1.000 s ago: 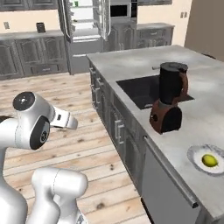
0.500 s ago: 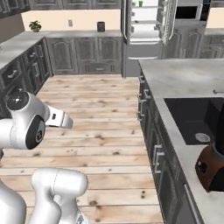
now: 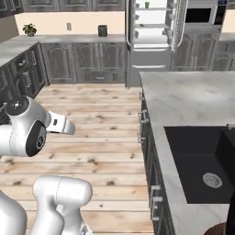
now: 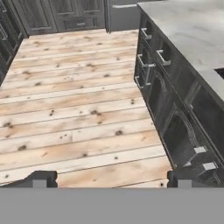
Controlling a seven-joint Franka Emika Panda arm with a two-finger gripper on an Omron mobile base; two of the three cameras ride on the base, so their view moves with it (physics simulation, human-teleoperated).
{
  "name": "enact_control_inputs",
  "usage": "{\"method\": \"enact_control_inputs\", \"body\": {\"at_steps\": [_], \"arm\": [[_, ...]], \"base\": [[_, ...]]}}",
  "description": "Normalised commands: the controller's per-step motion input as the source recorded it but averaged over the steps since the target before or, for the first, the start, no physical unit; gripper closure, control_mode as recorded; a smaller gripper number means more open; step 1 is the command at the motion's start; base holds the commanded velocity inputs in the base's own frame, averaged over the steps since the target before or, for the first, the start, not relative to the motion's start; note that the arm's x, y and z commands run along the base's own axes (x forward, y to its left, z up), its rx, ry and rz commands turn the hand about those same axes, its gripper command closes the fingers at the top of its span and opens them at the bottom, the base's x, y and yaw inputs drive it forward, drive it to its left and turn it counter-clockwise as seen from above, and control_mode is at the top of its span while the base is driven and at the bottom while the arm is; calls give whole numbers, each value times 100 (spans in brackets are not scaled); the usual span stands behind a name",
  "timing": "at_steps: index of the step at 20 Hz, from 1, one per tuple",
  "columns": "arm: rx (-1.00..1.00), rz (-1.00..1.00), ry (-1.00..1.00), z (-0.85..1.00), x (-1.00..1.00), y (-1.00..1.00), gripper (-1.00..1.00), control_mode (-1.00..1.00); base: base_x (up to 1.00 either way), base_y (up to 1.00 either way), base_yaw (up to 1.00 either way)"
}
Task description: Pick the mango and pear from the fridge and place them on the plate next to the blender to make a fruit smoothie.
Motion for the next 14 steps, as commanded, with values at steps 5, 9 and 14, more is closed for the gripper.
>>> {"method": "enact_control_inputs", "body": {"at_steps": [5, 9, 14], "arm": [[0, 0, 0, 0, 0, 0, -100, 100], [0, 0, 0, 0, 0, 0, -100, 100], [0, 0, 0, 0, 0, 0, -100, 100]], "base": [[100, 15, 15], [100, 47, 19], [100, 66, 13]]}}
